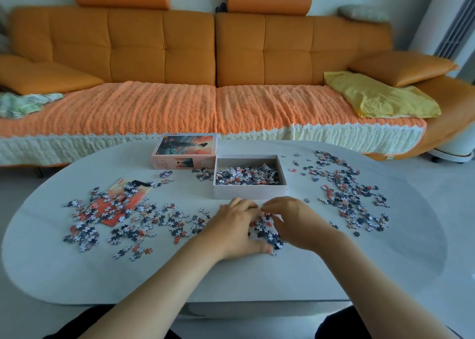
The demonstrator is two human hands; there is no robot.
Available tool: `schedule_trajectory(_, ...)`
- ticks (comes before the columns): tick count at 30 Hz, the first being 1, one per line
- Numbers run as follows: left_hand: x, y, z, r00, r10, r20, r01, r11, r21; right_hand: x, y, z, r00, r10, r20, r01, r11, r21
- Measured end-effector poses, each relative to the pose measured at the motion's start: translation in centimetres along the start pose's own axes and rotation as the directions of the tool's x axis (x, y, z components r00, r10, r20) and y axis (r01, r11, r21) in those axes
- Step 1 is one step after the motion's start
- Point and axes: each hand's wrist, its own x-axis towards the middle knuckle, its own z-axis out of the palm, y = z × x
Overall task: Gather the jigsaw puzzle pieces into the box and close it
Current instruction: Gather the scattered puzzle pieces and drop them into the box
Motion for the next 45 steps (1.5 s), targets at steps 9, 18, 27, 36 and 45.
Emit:
schedule_trajectory(9,0.3,-1.6,-0.4,0.997,-0.036,0.074,0.033,0.998,0.047,-1.5,0.4,-2.3,0.954,0.144,0.262,-0.146,0.989,-0.015)
schedule_trajectory(18,0.3,-2.6,-1.5,0.999,0.034,-0.019,-0.036,0.992,-0.122,0.7,-0.8,-1.3,0.957,0.232,0.175,-0.255,0.959,0.125)
schedule_trajectory(27,-0.6,-4.9,-2.6,0.983,-0.127,0.129,0.121,0.991,0.056,-0.1,1.1,-3.8,0.889,0.277,0.366,-0.340,0.933,0.120)
schedule_trajectory(36,0.1,-3.3,-2.3,0.995,-0.077,0.057,0.084,0.987,-0.140,1.4,-0.8,-1.7,0.939,0.309,0.151,-0.338,0.911,0.236)
schedule_trajectory(45,0.2,-3.2,-2.3,0.980,-0.102,0.169,0.099,0.995,0.023,1.6,-0.9,-1.9,0.896,0.280,0.346,-0.287,0.957,-0.029)
